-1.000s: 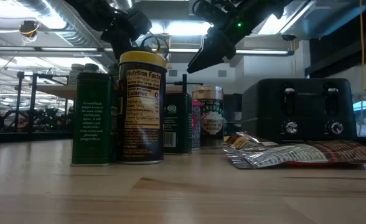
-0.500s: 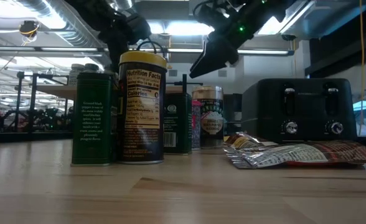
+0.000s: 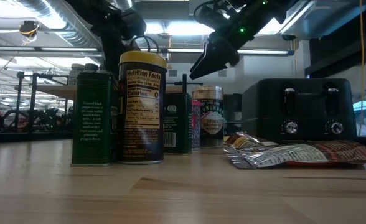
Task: Shelf spices
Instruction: Put the green seasoning bottle aligned with the other green seasoning can on the shelf, then put the gold seasoning bottle on the shelf
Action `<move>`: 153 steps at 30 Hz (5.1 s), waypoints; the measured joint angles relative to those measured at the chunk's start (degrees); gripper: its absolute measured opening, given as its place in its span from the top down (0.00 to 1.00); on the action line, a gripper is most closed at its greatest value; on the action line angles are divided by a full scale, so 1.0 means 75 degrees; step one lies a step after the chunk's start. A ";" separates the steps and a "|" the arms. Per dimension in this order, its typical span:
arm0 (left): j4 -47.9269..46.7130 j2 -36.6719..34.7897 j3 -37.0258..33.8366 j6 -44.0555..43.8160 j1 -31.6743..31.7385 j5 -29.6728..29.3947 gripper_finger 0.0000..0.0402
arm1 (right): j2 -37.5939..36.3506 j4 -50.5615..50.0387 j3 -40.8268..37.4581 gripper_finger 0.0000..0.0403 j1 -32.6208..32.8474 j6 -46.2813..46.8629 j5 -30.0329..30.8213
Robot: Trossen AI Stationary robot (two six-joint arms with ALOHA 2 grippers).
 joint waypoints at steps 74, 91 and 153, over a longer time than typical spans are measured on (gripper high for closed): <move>0.0950 -0.6125 -0.3643 -0.2760 -0.4520 0.3900 0.44 | 0.0000 0.0032 0.0101 0.23 0.0026 0.1407 -0.0316; 0.1081 -0.6362 -0.3638 -0.2445 -0.4698 0.3882 0.44 | 0.0337 -0.2937 0.1504 0.23 0.0376 0.2440 -0.2205; 0.1000 -0.6337 -0.3902 -0.2794 -0.4690 0.3876 0.44 | 0.2938 -0.4959 0.8379 0.31 -0.2643 0.1389 -0.1170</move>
